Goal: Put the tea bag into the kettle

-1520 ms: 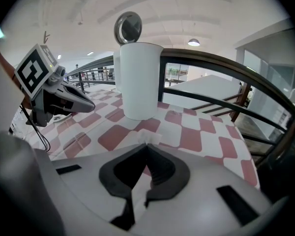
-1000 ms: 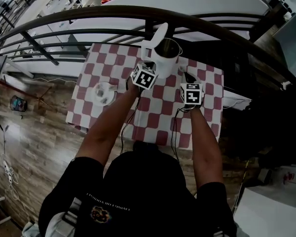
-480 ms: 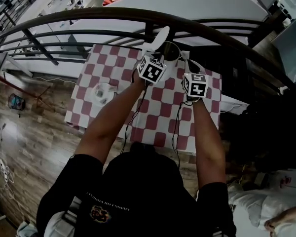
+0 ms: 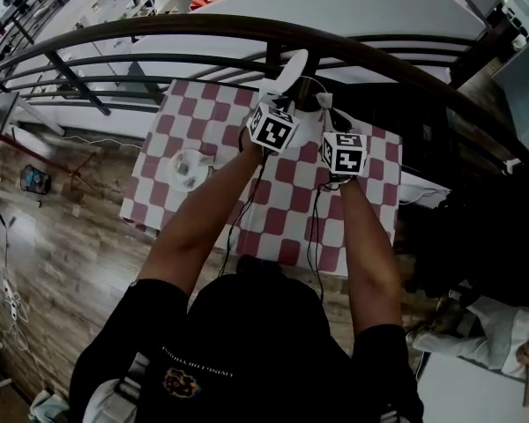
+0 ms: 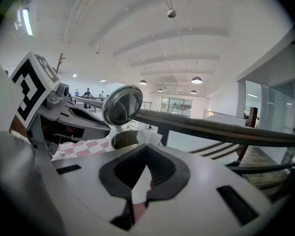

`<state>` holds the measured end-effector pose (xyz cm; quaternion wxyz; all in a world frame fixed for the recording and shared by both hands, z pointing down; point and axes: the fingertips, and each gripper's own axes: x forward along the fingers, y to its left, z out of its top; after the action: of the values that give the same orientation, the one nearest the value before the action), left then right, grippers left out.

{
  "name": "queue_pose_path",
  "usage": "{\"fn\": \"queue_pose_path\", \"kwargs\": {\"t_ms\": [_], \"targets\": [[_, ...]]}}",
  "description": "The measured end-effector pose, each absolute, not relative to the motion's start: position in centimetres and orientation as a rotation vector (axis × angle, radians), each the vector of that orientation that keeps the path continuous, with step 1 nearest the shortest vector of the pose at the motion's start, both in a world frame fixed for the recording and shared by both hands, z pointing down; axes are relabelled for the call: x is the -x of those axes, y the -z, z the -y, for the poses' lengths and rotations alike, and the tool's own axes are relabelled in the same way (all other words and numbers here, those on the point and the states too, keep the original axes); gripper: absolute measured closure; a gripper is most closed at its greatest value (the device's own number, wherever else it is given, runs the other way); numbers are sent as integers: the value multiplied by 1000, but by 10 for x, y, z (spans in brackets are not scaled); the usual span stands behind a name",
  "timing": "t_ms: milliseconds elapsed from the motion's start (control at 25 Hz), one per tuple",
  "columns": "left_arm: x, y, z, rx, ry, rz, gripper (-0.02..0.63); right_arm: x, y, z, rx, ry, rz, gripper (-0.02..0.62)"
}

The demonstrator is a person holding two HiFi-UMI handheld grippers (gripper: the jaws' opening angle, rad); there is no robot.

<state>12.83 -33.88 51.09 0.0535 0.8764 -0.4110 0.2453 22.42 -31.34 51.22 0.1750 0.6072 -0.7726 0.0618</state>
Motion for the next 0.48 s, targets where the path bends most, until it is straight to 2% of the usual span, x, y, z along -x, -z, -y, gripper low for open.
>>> {"fn": "queue_pose_path", "kwargs": {"t_ms": [480], "targets": [[-120,-514,349,-2641,-716,1275,607,-208,-516,333,-1670,-165,2227,580]]}}
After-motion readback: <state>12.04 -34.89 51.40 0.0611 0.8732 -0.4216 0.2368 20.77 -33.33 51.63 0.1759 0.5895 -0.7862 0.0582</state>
